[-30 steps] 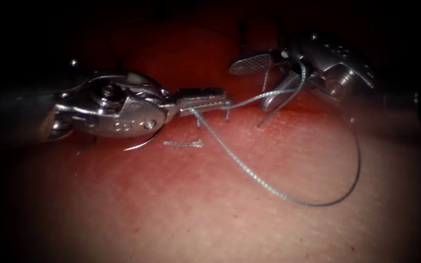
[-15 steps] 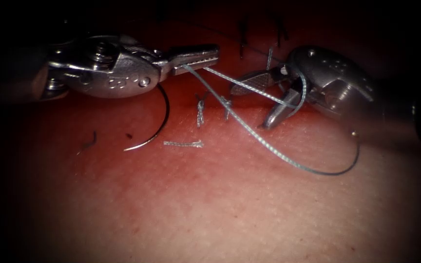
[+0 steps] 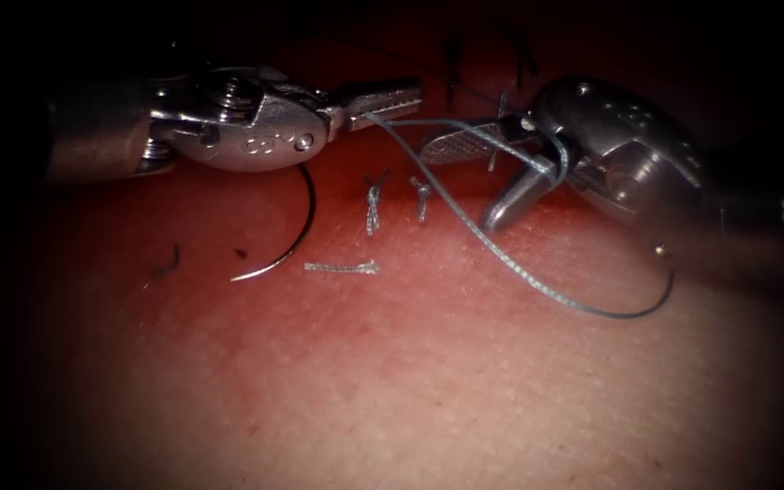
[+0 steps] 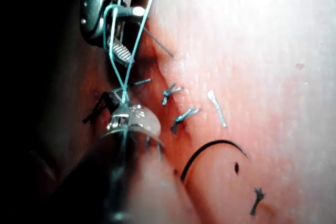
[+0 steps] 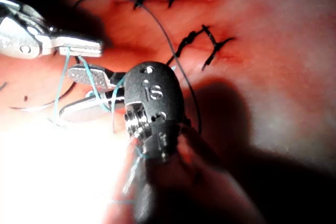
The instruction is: Wound Closure
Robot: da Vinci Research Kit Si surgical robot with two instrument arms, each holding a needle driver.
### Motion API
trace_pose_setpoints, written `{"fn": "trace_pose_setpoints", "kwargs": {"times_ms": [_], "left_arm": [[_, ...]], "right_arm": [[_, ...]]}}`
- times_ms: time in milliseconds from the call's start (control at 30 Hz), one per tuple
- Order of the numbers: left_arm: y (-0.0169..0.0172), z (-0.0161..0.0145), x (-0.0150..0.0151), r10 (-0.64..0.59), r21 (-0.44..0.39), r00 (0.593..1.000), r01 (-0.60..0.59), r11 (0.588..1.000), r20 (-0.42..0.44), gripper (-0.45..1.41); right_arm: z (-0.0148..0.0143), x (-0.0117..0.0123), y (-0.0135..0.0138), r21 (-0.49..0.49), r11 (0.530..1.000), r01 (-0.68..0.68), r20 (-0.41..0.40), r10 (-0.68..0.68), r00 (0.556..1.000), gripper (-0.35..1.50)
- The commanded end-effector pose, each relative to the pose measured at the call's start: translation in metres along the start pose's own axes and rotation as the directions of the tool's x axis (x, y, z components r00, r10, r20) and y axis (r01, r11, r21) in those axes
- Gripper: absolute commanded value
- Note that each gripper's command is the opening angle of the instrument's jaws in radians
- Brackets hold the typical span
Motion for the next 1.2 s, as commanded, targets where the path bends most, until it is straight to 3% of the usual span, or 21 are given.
{"fn": "trace_pose_setpoints", "kwargs": {"times_ms": [33, 233, 500, 733, 833, 1067, 1200], "left_arm": [[-0.0003, 0.0010, 0.0002, 0.002, 0.003, 1.000, -0.002, 1.000, 0.005, -0.45], [-0.0005, 0.0008, 0.0015, -0.009, 0.044, 0.999, 0.007, 0.999, 0.042, -0.45], [0.0003, 0.0009, 0.0029, -0.128, 0.139, 0.957, 0.095, 0.986, 0.258, -0.45], [0.0021, 0.0011, 0.0039, -0.168, 0.158, 0.912, 0.116, 0.981, 0.374, -0.45], [0.0031, 0.0014, 0.0041, -0.180, 0.166, 0.895, 0.121, 0.979, 0.408, -0.45], [0.0042, 0.0020, 0.0048, -0.199, 0.180, 0.870, 0.130, 0.975, 0.451, -0.45], [0.0042, 0.0016, 0.0053, -0.209, 0.196, 0.849, 0.127, 0.972, 0.485, -0.45]], "right_arm": [[0.0010, -0.0001, 0.0008, -0.011, 1.000, 0.001, -0.017, -0.001, 1.000, 0.69], [0.0008, 0.0001, 0.0018, -0.050, 0.999, -0.005, -0.058, 0.002, 0.998, 0.69], [0.0009, -0.0005, 0.0024, -0.139, 0.990, -0.011, -0.155, -0.011, 0.988, 0.68], [0.0014, -0.0009, 0.0026, -0.238, 0.969, -0.061, -0.210, 0.010, 0.978, 0.62], [0.0014, -0.0010, 0.0025, -0.260, 0.961, -0.100, -0.228, 0.040, 0.973, 0.49], [0.0013, -0.0011, 0.0023, -0.321, 0.936, -0.144, -0.256, 0.061, 0.965, 0.46], [0.0008, -0.0010, 0.0021, -0.429, 0.885, -0.181, -0.286, 0.057, 0.957, 0.41]]}}
